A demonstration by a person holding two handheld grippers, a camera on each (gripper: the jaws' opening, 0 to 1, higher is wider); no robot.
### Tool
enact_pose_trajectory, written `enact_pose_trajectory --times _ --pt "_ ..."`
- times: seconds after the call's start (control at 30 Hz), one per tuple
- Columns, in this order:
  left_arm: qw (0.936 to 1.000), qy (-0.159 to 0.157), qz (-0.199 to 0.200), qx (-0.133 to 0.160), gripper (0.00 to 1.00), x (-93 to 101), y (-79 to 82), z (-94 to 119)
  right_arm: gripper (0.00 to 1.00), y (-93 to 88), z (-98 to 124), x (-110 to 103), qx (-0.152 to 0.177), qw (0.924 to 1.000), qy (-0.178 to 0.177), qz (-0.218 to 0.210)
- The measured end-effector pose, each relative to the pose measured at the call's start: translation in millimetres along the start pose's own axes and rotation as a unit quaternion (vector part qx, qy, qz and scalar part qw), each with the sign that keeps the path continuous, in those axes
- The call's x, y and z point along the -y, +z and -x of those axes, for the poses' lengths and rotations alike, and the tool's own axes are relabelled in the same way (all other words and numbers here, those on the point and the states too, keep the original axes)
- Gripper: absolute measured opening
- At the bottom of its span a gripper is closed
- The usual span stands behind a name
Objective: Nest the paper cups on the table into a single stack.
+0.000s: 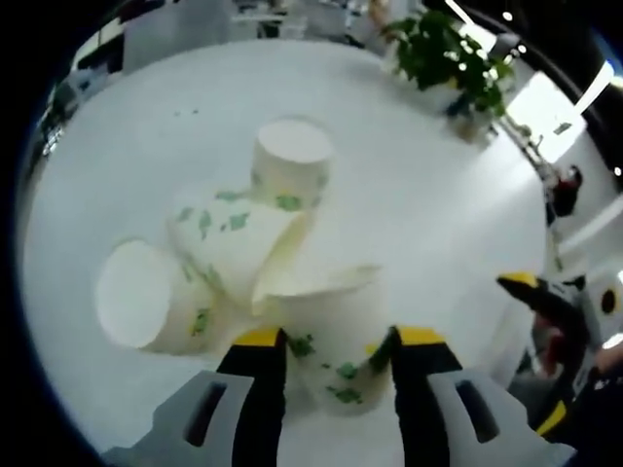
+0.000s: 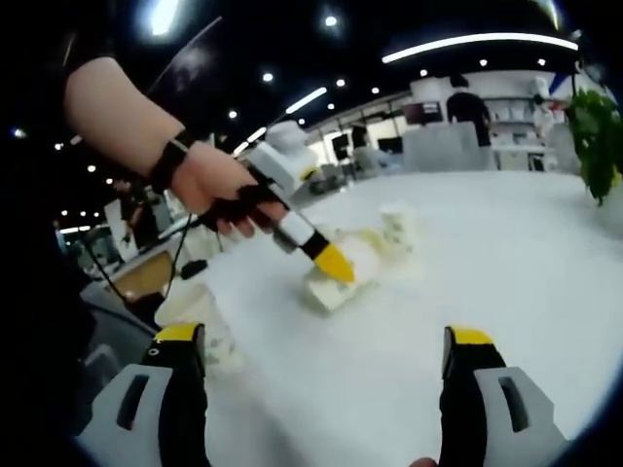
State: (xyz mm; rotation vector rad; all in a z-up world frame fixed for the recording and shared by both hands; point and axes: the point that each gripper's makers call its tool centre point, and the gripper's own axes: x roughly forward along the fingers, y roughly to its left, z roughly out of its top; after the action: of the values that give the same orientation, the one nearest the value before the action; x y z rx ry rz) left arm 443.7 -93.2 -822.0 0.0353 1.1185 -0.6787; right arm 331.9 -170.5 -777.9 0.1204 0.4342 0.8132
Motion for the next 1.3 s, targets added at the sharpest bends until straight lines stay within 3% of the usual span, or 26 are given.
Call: enact_pose_trajectory --times 0.63,0.9,1.3 --pt "0.9983 -0.03 0.007 0.049 0.4 5.7 -0.5 28 0.99 4.0 4 -11 -0.02 0.9993 -0.013 0.028" --pt "0.9964 -0.044 0.016 0.071 0.39 -0.7 -0.7 41 0.99 6.1 11 -11 -0.035 0.9981 -0.031 0.041" --pt "0.9877 -0.081 0.027 0.131 0.39 -4.8 -4.7 67 0.98 18.3 17 -10 -0.038 0.9961 -0.062 0.05"
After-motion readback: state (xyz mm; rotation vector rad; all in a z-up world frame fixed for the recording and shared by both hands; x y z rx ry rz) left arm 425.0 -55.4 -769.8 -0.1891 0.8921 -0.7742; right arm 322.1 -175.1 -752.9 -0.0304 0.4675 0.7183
